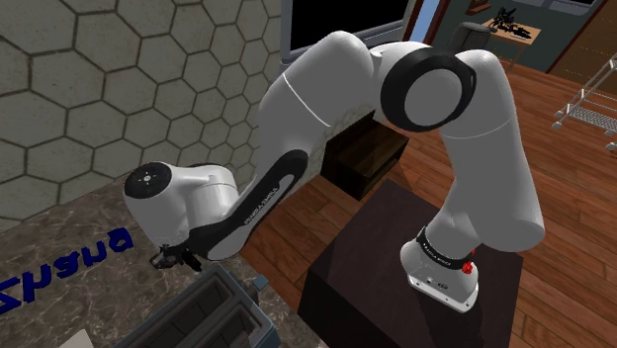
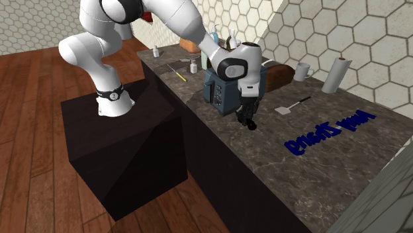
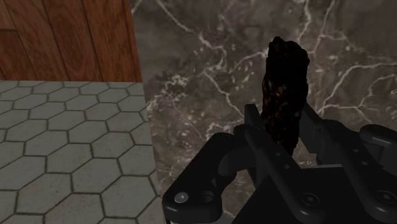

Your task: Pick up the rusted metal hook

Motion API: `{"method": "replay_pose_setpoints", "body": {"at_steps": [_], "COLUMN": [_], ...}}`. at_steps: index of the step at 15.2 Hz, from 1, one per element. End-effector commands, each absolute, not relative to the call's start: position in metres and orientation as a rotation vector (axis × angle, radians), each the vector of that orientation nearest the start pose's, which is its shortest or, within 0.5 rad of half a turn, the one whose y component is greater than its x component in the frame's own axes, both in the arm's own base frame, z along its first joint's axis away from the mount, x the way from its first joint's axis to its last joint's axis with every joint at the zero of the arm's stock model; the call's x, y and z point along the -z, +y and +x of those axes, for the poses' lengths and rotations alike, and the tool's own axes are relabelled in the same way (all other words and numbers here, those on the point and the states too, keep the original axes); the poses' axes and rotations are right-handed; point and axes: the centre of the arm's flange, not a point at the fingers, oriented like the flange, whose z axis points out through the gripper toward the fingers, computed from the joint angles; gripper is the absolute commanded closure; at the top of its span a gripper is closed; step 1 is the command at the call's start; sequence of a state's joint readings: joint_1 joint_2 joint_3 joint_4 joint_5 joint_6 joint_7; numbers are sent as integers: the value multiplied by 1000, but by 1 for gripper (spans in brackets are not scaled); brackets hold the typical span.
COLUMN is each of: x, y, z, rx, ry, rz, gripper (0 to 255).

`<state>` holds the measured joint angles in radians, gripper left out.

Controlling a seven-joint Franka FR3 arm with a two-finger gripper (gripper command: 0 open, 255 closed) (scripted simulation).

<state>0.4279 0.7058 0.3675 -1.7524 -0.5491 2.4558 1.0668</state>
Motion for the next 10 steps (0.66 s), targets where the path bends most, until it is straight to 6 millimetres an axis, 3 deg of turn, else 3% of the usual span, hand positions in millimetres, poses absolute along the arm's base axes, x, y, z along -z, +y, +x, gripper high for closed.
{"method": "replay_pose_setpoints", "body": {"at_steps": [1, 8, 10], "x": [-205, -242, -243], "y": [462, 462, 462], "z": [483, 483, 483], "rx": [227, 227, 227], "ry": [-91, -91, -91], "rz": [-3148, -3148, -3148], "gripper": [255, 255, 255]}}
